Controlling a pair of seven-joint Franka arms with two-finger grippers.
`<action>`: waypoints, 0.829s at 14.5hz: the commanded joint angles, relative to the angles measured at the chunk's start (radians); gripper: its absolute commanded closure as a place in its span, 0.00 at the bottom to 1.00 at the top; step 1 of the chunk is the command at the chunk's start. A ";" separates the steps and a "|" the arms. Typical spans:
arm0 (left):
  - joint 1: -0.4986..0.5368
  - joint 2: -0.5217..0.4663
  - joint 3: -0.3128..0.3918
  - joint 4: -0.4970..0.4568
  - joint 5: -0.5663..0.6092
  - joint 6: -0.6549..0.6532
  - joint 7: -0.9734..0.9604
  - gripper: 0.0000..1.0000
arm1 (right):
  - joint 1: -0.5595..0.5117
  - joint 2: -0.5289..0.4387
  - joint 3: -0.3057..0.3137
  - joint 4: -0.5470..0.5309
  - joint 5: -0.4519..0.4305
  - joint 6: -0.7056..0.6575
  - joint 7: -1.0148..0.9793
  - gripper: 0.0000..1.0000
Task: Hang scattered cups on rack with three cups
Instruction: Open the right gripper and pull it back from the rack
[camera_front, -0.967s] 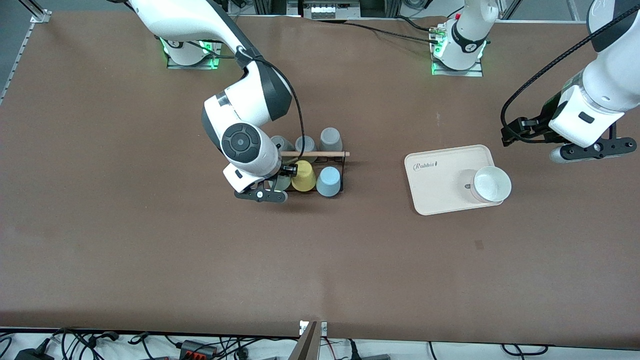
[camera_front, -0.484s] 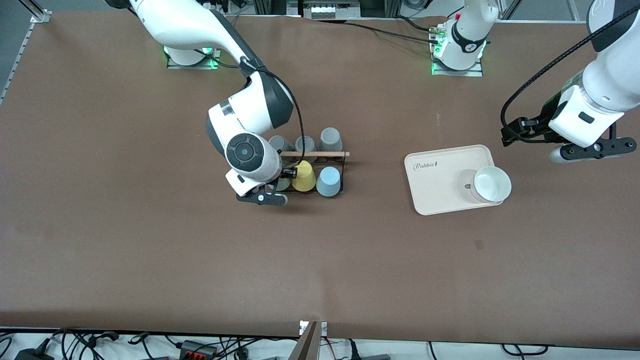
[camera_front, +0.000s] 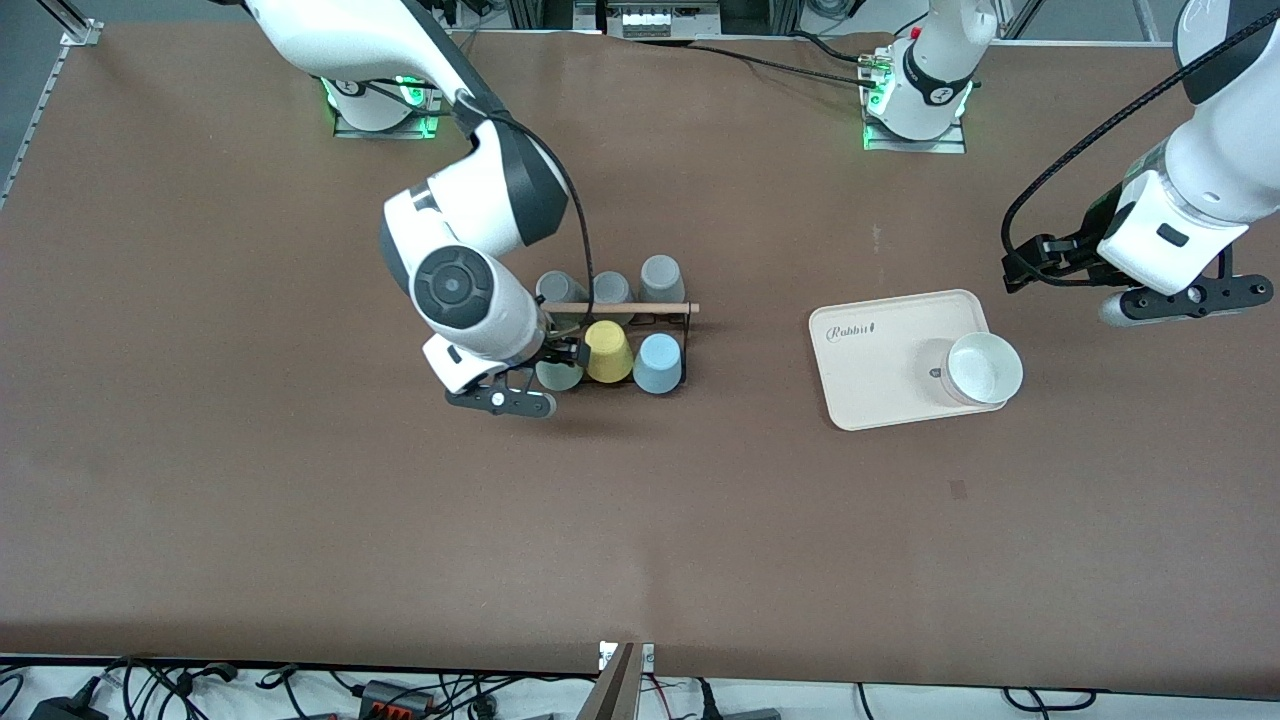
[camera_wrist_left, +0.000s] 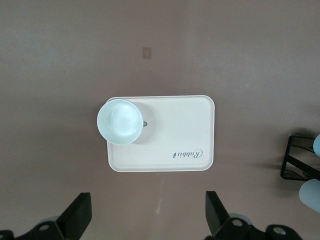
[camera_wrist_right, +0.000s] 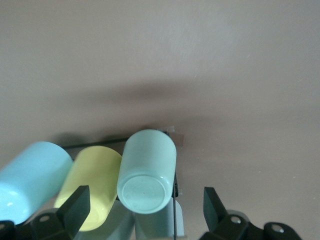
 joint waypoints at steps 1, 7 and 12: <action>0.006 -0.009 -0.006 0.009 0.017 -0.017 0.023 0.00 | -0.032 -0.064 -0.039 0.003 0.002 -0.028 -0.004 0.00; 0.006 -0.007 -0.006 0.009 0.017 -0.017 0.023 0.00 | -0.207 -0.149 -0.063 0.003 0.001 -0.045 -0.244 0.00; 0.006 -0.007 -0.006 0.009 0.017 -0.017 0.023 0.00 | -0.346 -0.244 -0.063 -0.022 -0.007 -0.103 -0.417 0.00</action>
